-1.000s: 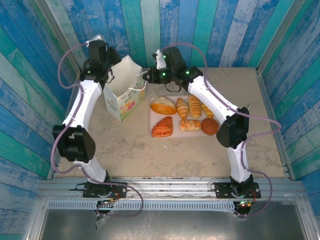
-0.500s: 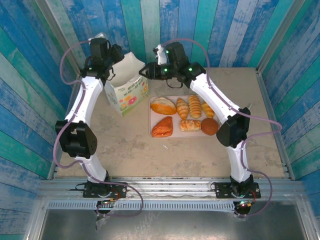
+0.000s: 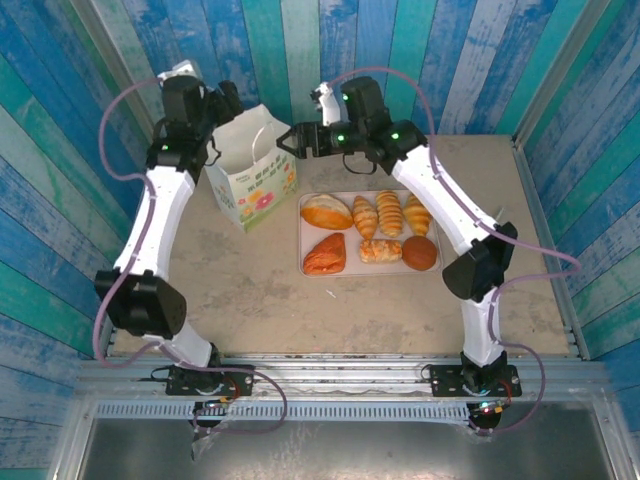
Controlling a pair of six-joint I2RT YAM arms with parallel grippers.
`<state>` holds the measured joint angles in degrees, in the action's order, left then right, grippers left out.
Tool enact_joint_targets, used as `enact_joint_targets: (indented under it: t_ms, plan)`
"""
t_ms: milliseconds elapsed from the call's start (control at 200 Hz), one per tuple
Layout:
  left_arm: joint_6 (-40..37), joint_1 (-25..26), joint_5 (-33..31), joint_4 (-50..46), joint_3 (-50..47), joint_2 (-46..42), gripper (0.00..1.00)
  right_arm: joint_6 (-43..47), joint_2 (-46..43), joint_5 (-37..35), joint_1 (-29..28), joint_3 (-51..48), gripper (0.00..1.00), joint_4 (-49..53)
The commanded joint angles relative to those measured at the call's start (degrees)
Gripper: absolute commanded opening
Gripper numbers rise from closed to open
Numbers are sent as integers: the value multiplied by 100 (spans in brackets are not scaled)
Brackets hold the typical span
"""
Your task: Take the fake bread out of the paper bag
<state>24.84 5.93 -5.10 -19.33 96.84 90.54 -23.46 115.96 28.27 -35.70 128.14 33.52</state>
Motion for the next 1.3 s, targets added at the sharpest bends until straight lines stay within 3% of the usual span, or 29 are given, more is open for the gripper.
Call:
enact_joint_targets:
  t_ms: [0,235,421,541,766,907,1112,1232,1292]
  plan:
    - [-120,-31,-192,169,-297,-831,94,494,-676,-405,4,-307,94,66]
    - [-216,-31,-531,695,-1243,-1987,94,1491,-2442,-2761,49,-2192,99,-155]
    - [-113,-30,-722,1024,-2537,-3085,94,2487,-4345,-4898,93,-4804,100,-1624]
    - [-153,-31,-806,1149,-3509,-3793,94,2654,-5253,-5932,571,-6094,100,-2075]
    - [-137,-26,-970,1381,-5506,-4922,94,2041,-6249,-5886,2179,-7943,100,-2087]
    - [-327,-27,-1117,1660,-6494,-5066,94,1881,-6415,-5039,3002,-8878,100,-2527]
    - [-523,-22,-1371,2651,-7533,-4615,94,2110,-6044,-4722,3146,-9520,100,-3195]
    - [-850,-22,-1637,3968,-8258,-4408,94,2250,-5641,-4341,3166,-9793,100,-3809]
    - [-1056,-22,-1692,4100,-8238,-4280,94,2266,-5404,-4226,3166,-9859,100,-4089]
